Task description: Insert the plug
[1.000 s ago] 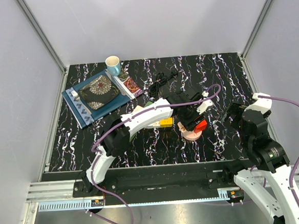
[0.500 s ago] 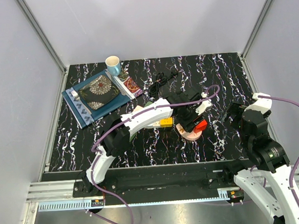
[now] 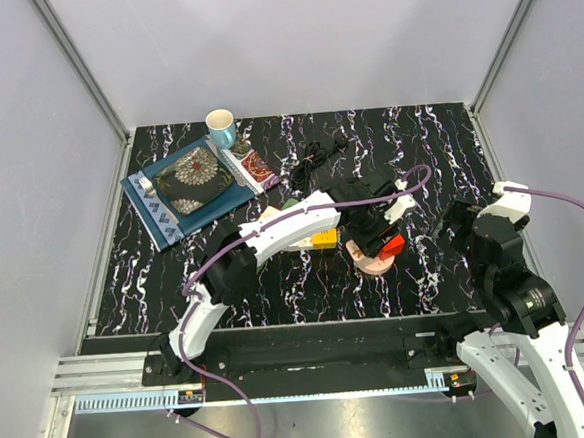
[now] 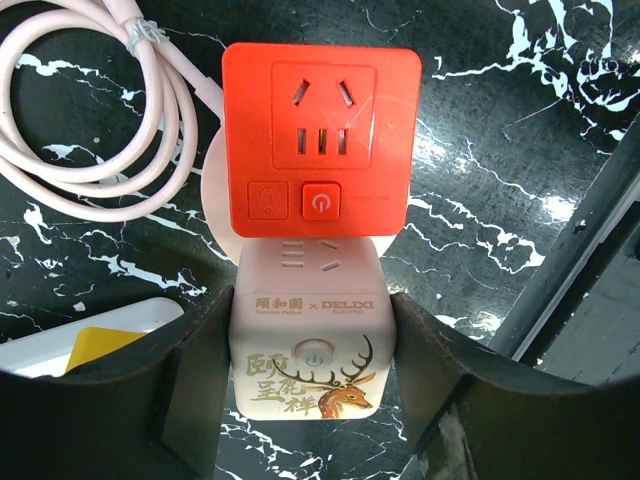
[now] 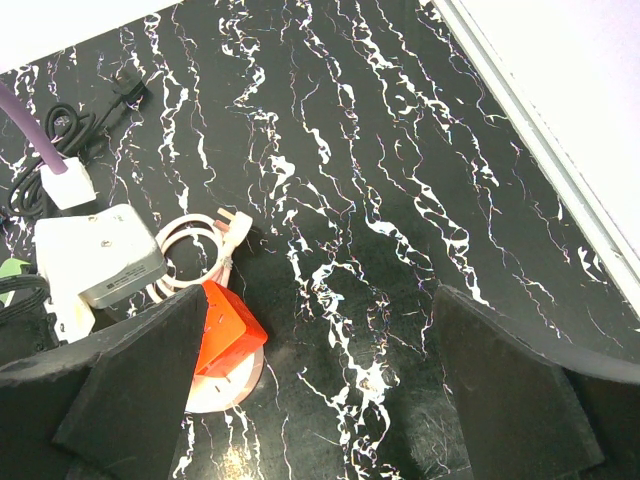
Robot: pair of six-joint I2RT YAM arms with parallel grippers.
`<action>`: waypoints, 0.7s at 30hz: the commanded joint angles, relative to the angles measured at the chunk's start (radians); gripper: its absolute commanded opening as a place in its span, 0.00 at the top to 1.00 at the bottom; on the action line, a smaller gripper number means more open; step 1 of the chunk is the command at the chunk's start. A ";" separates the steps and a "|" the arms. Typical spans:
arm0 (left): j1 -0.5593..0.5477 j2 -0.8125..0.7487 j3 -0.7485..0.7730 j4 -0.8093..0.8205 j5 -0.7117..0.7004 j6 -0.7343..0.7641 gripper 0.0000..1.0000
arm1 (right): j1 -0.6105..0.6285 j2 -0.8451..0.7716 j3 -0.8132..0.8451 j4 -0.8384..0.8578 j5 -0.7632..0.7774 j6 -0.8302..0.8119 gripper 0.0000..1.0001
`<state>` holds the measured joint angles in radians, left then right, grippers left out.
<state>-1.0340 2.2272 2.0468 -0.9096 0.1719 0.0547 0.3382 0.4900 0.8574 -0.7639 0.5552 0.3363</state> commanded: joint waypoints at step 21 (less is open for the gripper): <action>-0.003 -0.113 -0.463 0.287 -0.038 -0.052 1.00 | -0.004 0.016 -0.008 0.052 -0.032 -0.006 0.00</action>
<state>-1.0340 2.0941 1.7332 -0.5526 0.1680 0.0231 0.3382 0.4942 0.8555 -0.7593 0.5449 0.3363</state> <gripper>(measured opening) 0.609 0.994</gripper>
